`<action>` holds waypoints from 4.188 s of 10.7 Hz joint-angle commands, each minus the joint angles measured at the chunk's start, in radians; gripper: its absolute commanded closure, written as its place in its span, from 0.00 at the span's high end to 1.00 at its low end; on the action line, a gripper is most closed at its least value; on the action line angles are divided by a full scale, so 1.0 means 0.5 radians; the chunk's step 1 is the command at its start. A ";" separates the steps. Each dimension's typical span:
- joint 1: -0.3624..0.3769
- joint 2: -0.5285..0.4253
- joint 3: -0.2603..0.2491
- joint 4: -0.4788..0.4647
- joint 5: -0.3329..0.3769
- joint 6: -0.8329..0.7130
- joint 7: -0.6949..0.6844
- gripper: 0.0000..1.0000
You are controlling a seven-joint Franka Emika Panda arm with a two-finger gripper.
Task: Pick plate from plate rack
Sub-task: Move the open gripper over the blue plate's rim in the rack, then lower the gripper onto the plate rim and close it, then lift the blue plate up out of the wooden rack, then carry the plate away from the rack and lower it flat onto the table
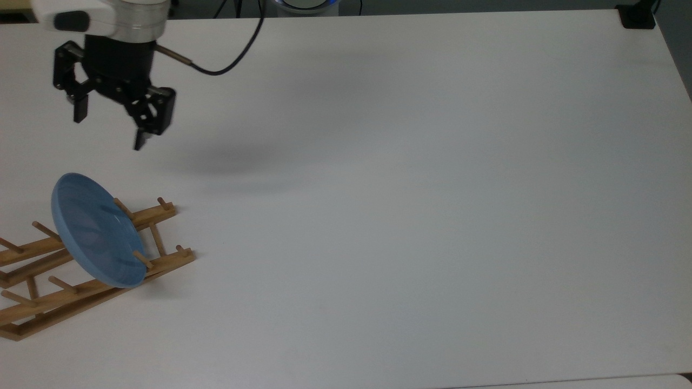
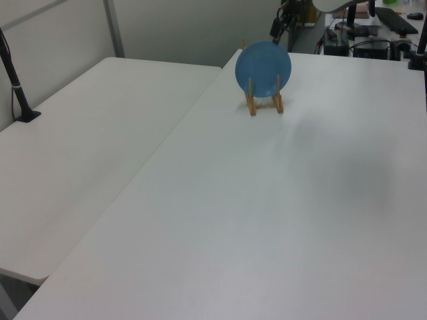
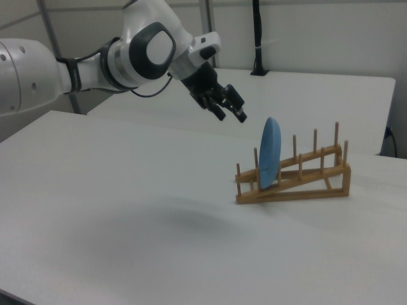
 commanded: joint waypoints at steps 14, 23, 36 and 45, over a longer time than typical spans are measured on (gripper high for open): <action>-0.189 0.362 -0.114 0.090 -0.116 0.432 0.016 0.28; -0.205 0.307 -0.120 0.090 -0.116 0.429 -0.066 0.00; -0.104 -0.013 -0.083 0.084 0.349 0.181 -0.051 0.00; 0.004 0.052 0.052 -0.008 0.718 -0.889 -0.878 0.00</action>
